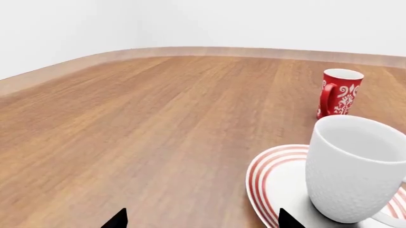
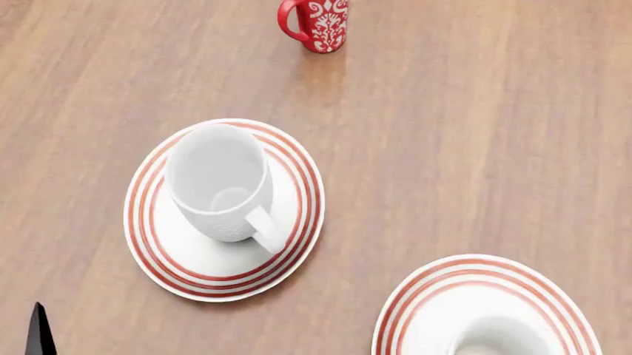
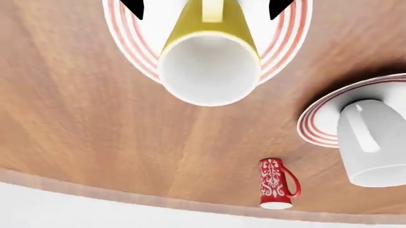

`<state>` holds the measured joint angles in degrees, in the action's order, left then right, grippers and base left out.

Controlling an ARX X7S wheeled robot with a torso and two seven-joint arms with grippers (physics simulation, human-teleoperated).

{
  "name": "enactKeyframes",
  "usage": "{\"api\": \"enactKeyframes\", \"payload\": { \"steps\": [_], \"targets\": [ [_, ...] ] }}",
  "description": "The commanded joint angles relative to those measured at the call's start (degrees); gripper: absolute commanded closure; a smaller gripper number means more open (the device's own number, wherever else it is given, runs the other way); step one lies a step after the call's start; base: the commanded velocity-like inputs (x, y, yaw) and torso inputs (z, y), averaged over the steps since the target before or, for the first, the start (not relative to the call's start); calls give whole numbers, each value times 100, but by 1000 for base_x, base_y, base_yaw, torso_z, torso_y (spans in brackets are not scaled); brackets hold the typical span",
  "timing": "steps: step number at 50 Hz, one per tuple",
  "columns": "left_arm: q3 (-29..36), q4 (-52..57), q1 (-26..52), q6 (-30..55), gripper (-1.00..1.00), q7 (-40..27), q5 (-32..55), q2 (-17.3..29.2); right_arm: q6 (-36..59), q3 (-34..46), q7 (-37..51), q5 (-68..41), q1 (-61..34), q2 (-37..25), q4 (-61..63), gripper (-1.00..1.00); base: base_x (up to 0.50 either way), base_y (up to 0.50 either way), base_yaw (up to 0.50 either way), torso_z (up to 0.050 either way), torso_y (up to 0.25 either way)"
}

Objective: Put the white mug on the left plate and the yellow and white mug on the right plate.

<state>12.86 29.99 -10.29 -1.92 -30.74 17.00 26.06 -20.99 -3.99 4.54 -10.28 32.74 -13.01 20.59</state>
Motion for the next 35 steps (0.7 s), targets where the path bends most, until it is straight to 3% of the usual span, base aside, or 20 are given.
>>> {"api": "enactKeyframes", "payload": {
  "steps": [1, 10, 22, 35],
  "targets": [
    [-72, -87, -3, -94, -100, 155, -55, -121, -1036, -243, -41, 697, 83, 239, -62, -100, 0, 0, 0, 0, 0],
    [-54, -93, 15, -92, -100, 147, -57, -120, -984, -307, 38, 965, 47, 193, 386, -100, 0, 0, 0, 0, 0],
    [-55, -197, 68, -160, -100, 165, -23, -137, 562, -458, -13, 353, -609, -275, 1508, -100, 0, 0, 0, 0, 0],
    [-42, -514, 292, -302, -100, 303, 39, -157, 2606, -769, 290, -370, -2201, -991, 1834, -100, 0, 0, 0, 0, 0]
  ]
}}
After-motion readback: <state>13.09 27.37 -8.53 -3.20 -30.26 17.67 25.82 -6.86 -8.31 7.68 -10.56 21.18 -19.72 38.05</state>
